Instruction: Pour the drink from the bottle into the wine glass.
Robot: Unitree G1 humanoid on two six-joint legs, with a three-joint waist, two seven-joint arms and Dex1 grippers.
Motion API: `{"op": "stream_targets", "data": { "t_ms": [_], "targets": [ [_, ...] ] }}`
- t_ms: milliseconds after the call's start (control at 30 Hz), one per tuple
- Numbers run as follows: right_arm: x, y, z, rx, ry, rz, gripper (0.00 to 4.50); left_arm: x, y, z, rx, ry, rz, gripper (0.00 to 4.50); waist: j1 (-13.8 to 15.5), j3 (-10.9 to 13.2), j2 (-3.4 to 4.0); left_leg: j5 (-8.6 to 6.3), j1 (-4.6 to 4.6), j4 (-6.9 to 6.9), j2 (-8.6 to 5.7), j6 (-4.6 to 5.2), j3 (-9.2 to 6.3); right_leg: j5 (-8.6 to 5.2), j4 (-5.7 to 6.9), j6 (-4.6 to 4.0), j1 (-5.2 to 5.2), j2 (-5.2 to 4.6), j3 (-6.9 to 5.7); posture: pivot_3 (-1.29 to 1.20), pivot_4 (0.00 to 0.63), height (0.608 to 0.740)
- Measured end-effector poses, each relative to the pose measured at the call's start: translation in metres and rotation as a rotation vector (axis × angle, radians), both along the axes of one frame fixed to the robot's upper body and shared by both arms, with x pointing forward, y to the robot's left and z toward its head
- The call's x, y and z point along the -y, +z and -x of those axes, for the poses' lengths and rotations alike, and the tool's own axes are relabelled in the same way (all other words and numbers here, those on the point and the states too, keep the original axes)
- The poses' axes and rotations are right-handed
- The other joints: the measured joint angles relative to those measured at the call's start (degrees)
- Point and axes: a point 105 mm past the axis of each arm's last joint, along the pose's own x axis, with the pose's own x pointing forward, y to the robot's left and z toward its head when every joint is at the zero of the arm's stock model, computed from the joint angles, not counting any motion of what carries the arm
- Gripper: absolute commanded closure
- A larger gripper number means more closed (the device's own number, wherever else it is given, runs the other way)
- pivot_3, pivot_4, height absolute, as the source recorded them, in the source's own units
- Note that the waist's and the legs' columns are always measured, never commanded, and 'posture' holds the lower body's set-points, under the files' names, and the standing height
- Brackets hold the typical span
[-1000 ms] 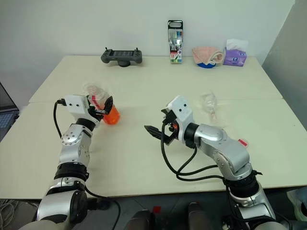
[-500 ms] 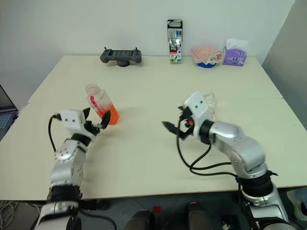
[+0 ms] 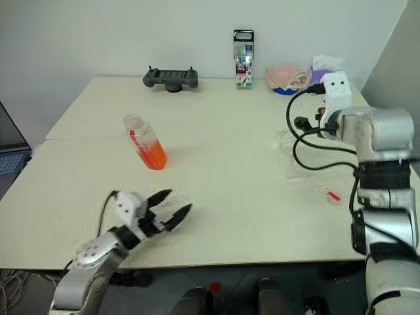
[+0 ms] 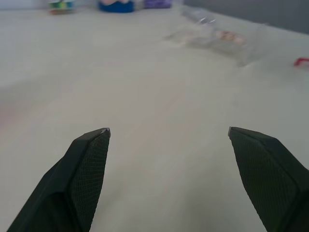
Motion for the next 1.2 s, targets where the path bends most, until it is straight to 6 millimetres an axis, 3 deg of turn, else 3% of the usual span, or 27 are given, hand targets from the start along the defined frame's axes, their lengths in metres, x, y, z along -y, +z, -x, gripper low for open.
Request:
{"op": "stream_targets", "data": {
  "t_ms": [67, 133, 367, 467, 533, 767, 833, 1033, 1200],
  "targets": [
    [-0.01, -0.015, -0.005, -0.122, 0.021, -0.04, 0.0, 0.02, 0.016, -0.006, 0.051, -0.068, 0.02, 0.31, -0.12, 0.01, 0.02, -0.02, 0.0, -0.03, 0.02, 0.03, 0.02, 0.01, 0.01, 0.0, -0.02, 0.0, 0.0, 0.0, 0.15, 0.74],
    [-0.013, -0.024, -0.005, -0.182, 0.033, -0.049, 0.0, 0.027, 0.02, -0.008, 0.059, -0.088, 0.03, 0.31, -0.41, 0.01, 0.04, -0.05, 0.03, -0.04, 0.02, 0.09, 0.02, 0.01, 0.05, 0.0, -0.03, 0.0, 0.01, 0.0, 0.15, 0.74],
    [-0.017, -0.057, -0.006, -0.268, 0.063, -0.027, 0.0, 0.03, 0.015, -0.006, 0.04, -0.079, 0.05, 0.31, -0.61, 0.02, 0.05, -0.08, -0.05, -0.05, 0.02, 0.14, 0.01, 0.01, 0.05, 0.0, -0.13, 0.0, 0.02, 0.0, 0.15, 0.74],
    [-0.022, -0.066, -0.011, -0.238, 0.064, 0.008, 0.58, 0.027, 0.011, -0.004, 0.026, -0.05, 0.046, 0.29, -0.74, 0.02, 0.05, -0.08, -0.04, -0.01, 0.02, 0.14, 0.0, 0.01, 0.08, 0.01, -0.13, 0.01, 0.01, 0.0, 0.15, 0.74],
    [-0.024, -0.073, -0.014, -0.219, 0.056, 0.023, 1.28, 0.026, 0.014, -0.004, 0.038, -0.033, 0.042, 0.29, -0.95, 0.03, 0.07, -0.08, -0.05, 0.0, 0.02, 0.14, 0.0, 0.01, 0.08, 0.01, -0.13, 0.01, 0.02, 0.0, 0.15, 0.74],
    [-0.021, -0.072, -0.018, -0.187, 0.042, 0.071, 3.85, 0.018, 0.016, -0.004, 0.032, -0.003, 0.021, 0.29, -1.1, 0.04, 0.09, -0.07, -0.04, 0.0, 0.03, 0.14, -0.01, 0.01, 0.09, 0.01, -0.12, 0.04, 0.03, 0.0, 0.15, 0.74],
    [-0.02, -0.072, -0.018, -0.184, 0.039, 0.08, 4.31, 0.017, 0.017, -0.004, 0.034, -0.006, 0.018, 0.29, -1.11, 0.04, 0.09, -0.07, -0.04, 0.0, 0.03, 0.14, -0.01, 0.01, 0.09, 0.01, -0.12, 0.04, 0.03, 0.0, 0.15, 0.74],
    [-0.025, -0.061, -0.026, -0.102, 0.039, 0.029, 4.31, 0.021, 0.025, -0.008, 0.056, -0.052, 0.0, 0.29, -1.14, 0.07, 0.14, -0.07, -0.05, 0.0, 0.02, 0.14, 0.0, 0.01, 0.08, 0.01, -0.12, 0.04, 0.04, 0.0, 0.15, 0.74],
    [-0.061, -0.023, -0.045, 0.227, 0.151, 0.014, 4.31, 0.021, 0.025, -0.012, 0.046, -0.077, -0.011, 0.29, -1.5, 0.06, 0.15, -0.08, -0.04, -0.04, 0.07, 0.14, -0.02, 0.01, 0.11, 0.02, -0.14, 0.07, 0.03, 0.0, 0.15, 0.74]
  ]
}}
